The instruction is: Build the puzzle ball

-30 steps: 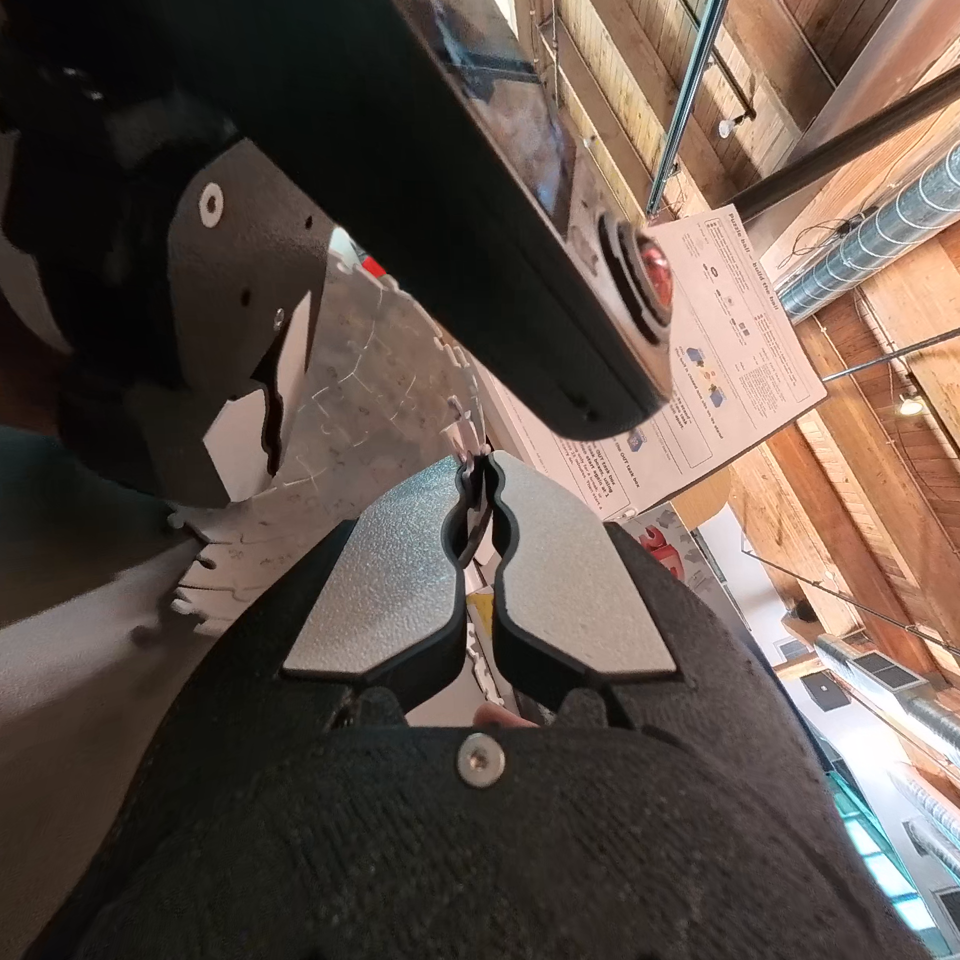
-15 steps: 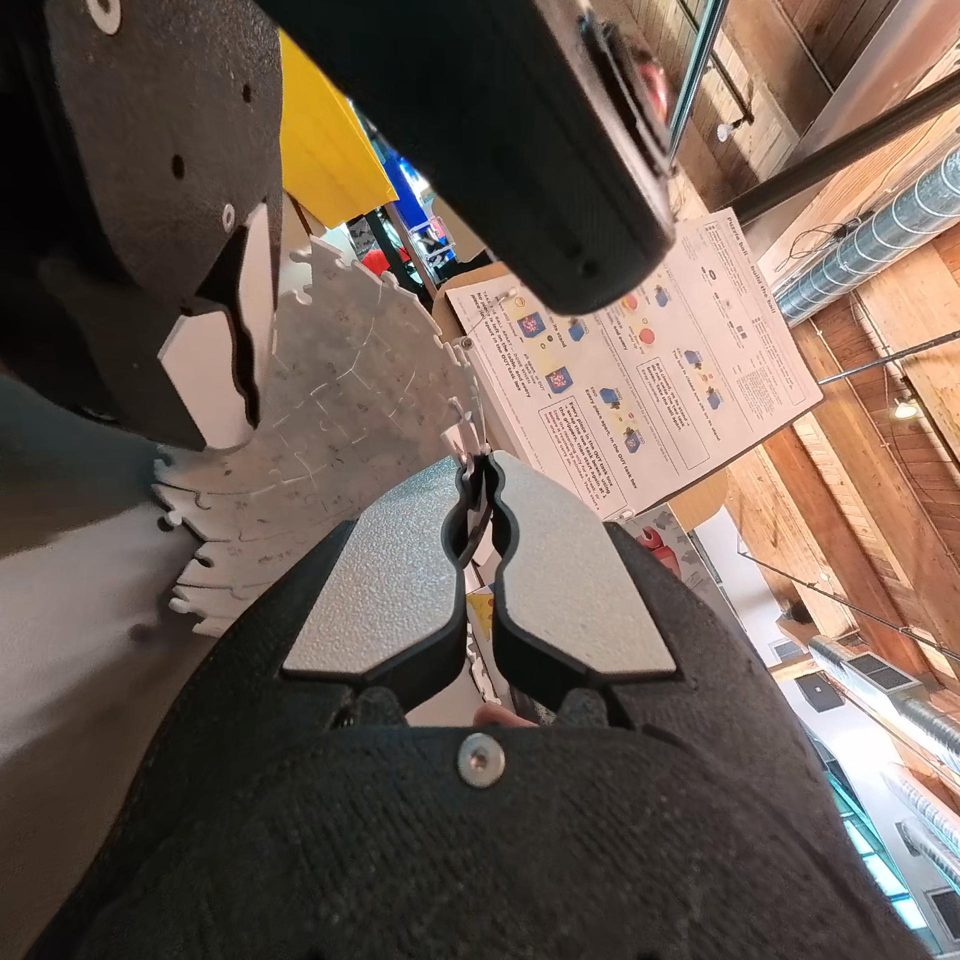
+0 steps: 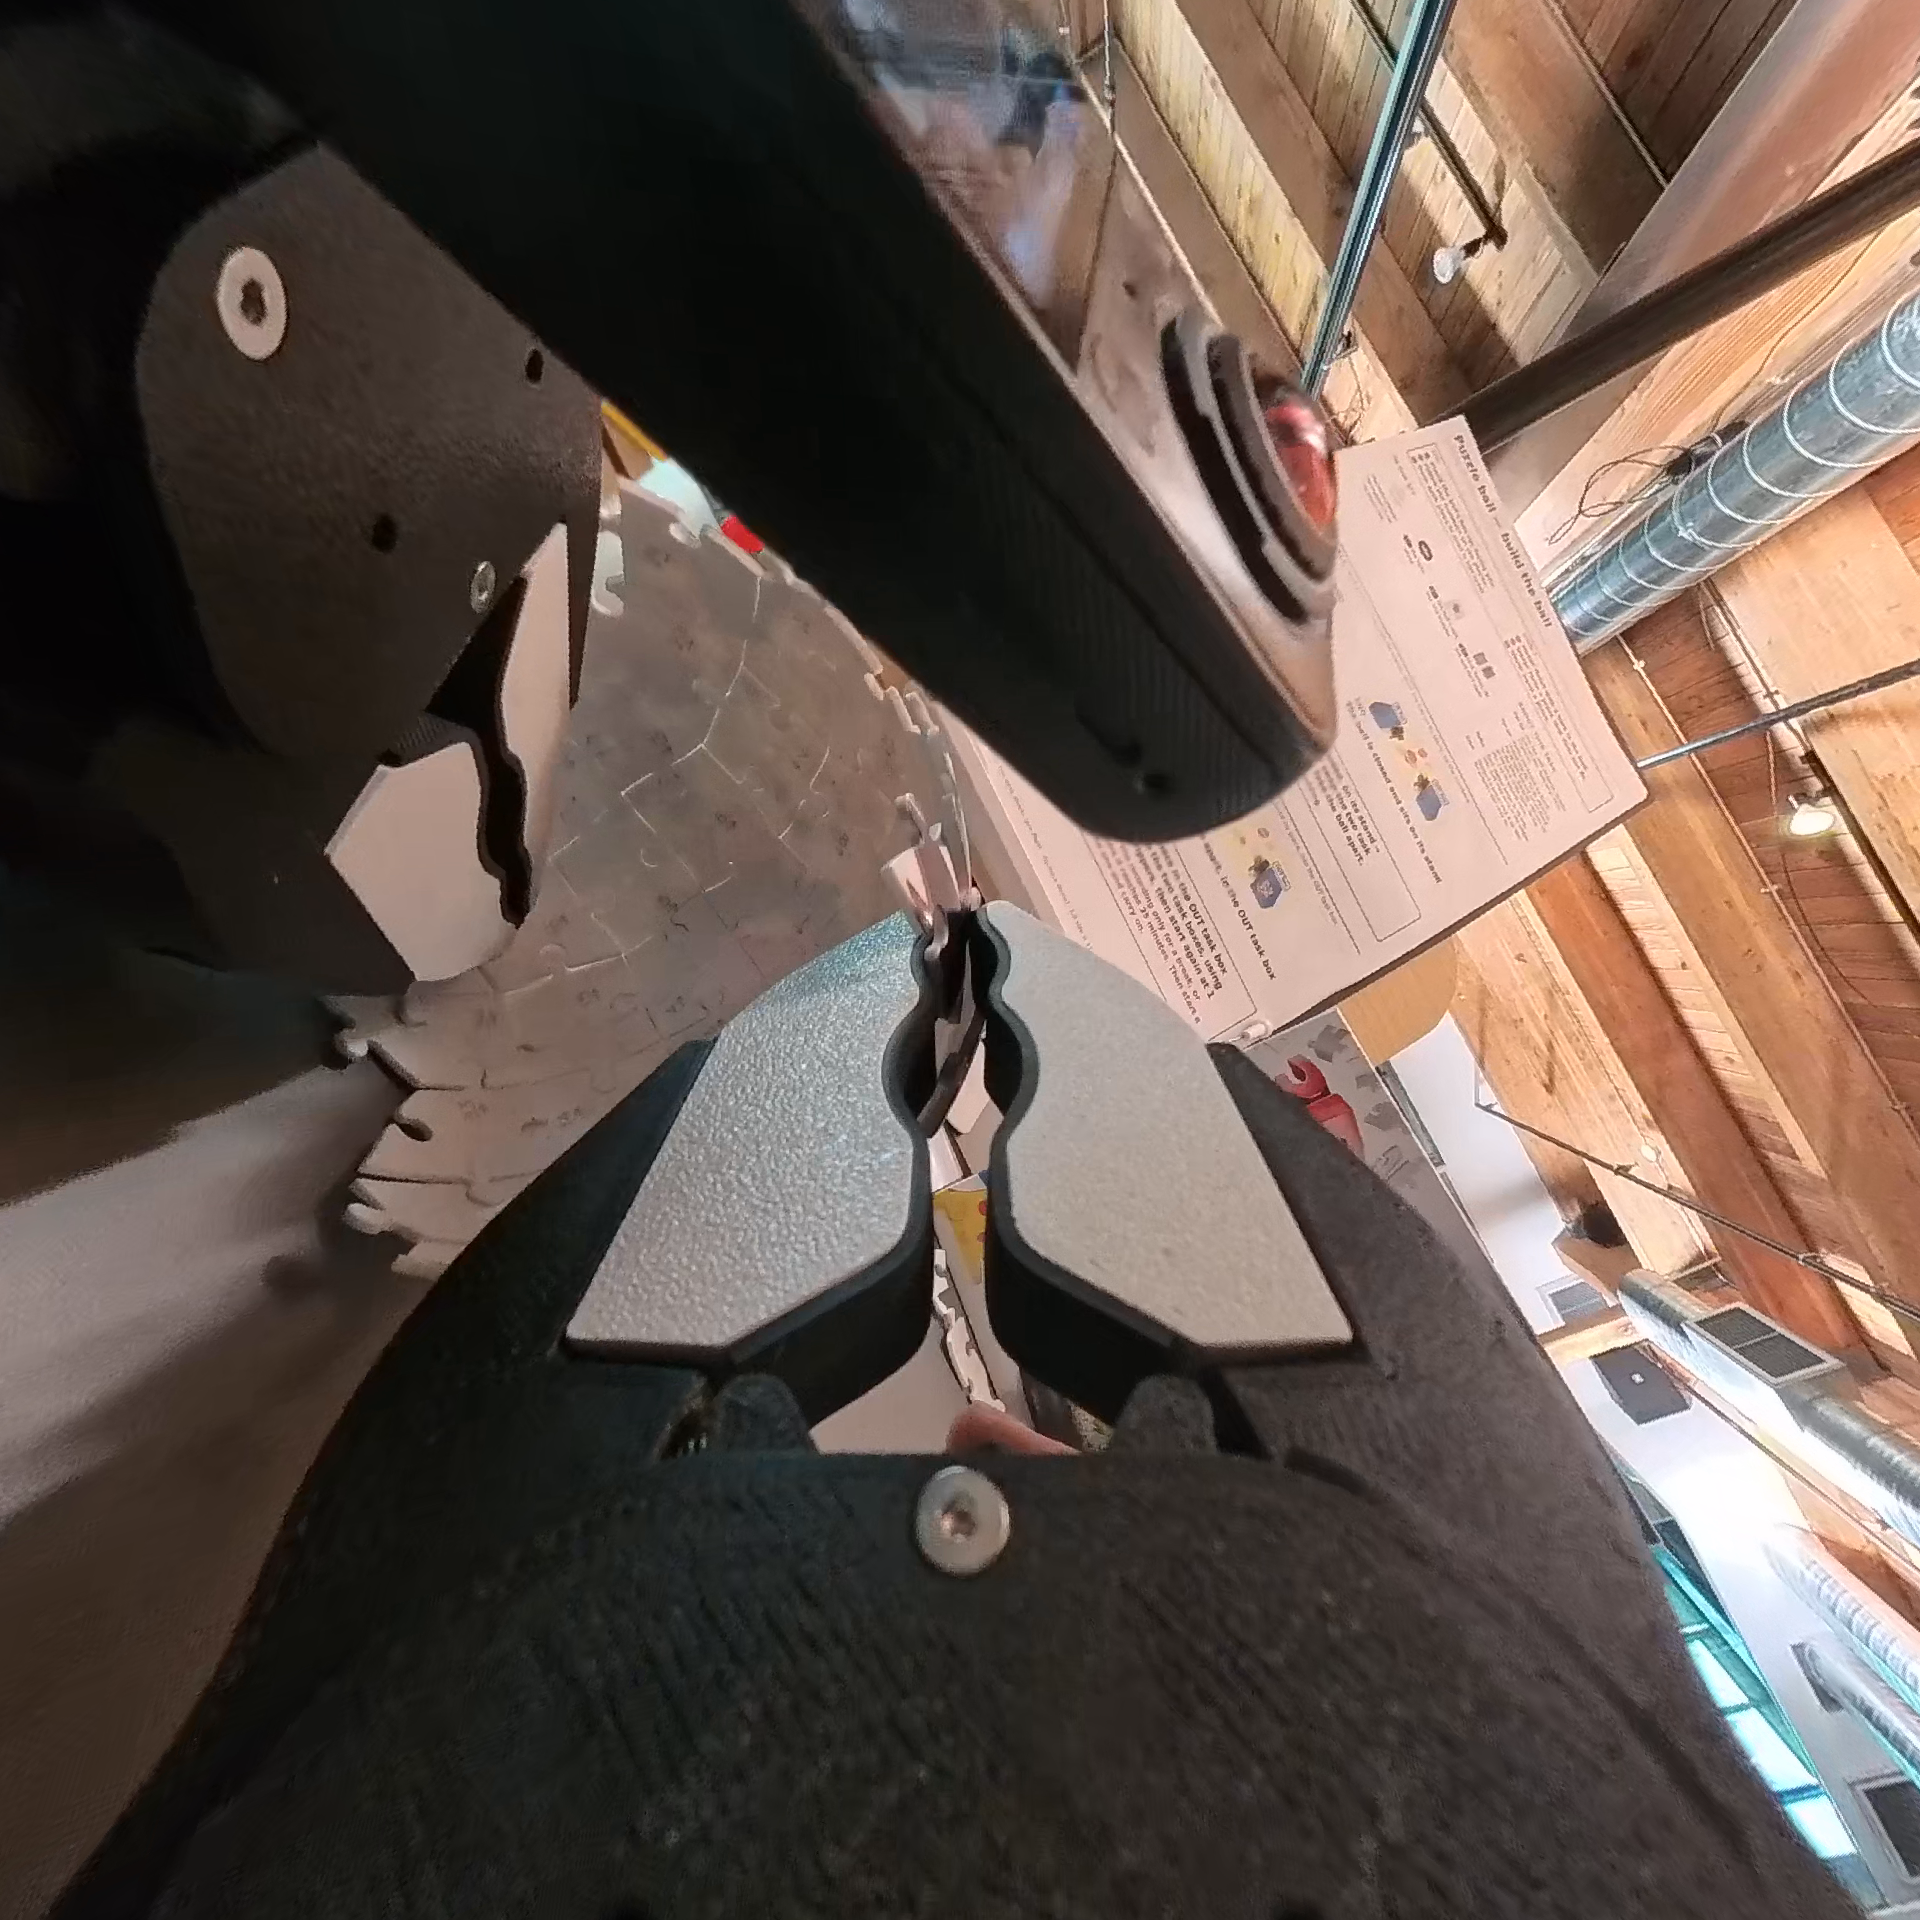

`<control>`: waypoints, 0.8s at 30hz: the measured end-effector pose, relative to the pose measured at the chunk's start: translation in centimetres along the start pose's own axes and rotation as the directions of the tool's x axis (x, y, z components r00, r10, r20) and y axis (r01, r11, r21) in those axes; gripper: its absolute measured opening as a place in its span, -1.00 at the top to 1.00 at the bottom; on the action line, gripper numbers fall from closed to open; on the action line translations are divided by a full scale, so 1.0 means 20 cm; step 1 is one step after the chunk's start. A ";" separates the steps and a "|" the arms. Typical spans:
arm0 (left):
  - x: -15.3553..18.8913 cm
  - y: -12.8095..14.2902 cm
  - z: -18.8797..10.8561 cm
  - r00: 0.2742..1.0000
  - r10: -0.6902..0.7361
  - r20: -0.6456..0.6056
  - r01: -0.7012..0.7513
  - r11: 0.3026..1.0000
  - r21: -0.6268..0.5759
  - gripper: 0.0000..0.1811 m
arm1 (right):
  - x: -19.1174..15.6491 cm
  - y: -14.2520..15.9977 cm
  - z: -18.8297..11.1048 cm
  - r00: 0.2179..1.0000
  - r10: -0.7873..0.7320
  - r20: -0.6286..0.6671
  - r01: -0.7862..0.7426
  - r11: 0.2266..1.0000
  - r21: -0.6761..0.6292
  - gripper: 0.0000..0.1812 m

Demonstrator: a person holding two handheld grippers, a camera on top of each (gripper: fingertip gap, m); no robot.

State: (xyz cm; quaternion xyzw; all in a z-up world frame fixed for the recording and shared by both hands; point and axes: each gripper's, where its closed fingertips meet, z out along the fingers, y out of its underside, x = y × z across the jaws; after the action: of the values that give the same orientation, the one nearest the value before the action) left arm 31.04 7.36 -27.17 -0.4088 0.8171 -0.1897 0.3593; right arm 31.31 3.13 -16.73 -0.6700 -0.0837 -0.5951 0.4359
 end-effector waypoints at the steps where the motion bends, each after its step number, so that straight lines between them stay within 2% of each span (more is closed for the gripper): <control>1: 0.00 0.00 0.00 1.000 -0.003 0.003 0.003 1.000 -0.001 1.00 | 0.00 0.00 0.00 1.000 -0.002 0.000 0.002 1.000 -0.001 0.96; 13: -0.06 0.00 -0.05 0.984 -0.176 0.002 0.176 0.983 0.050 1.00 | 0.00 0.00 0.00 1.000 -0.028 0.001 0.028 1.000 -0.003 0.96; 24: 0.02 0.00 -0.02 0.997 -0.067 -0.030 0.067 0.998 0.012 1.00 | 0.00 -0.01 0.00 1.000 -0.030 0.001 0.030 1.000 -0.002 0.96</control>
State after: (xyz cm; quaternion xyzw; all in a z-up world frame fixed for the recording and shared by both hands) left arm 30.48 7.05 -27.09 -0.4309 0.8069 -0.2129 0.3434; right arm 31.22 3.20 -16.70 -0.6693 -0.0936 -0.6013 0.4262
